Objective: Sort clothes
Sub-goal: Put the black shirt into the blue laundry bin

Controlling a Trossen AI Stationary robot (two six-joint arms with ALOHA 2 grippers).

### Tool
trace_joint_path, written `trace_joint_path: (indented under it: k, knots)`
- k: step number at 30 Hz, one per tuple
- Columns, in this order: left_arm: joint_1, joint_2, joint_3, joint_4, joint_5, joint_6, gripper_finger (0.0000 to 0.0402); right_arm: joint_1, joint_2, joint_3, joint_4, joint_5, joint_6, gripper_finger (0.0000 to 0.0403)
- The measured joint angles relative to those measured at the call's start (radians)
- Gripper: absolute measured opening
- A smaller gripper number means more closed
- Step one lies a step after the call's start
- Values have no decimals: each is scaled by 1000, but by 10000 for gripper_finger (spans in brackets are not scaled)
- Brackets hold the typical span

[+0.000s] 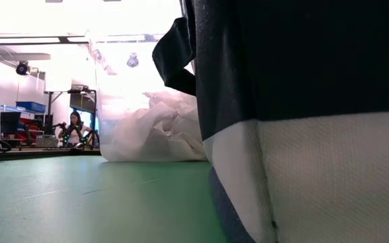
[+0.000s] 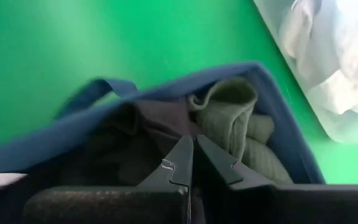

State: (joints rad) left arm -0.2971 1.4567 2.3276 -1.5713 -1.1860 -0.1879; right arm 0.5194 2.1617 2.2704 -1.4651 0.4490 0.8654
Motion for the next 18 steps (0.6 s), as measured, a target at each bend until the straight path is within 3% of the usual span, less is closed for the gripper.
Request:
trace_joint_path:
  k: [10, 18]
  knots:
    - [0, -1, 0, 0, 0, 11, 130, 15, -2, -187, 176, -11, 10, 9]
    - [0, -3, 0, 0, 0, 11, 130, 18, -13, -168, 164, -65, 54, 41]
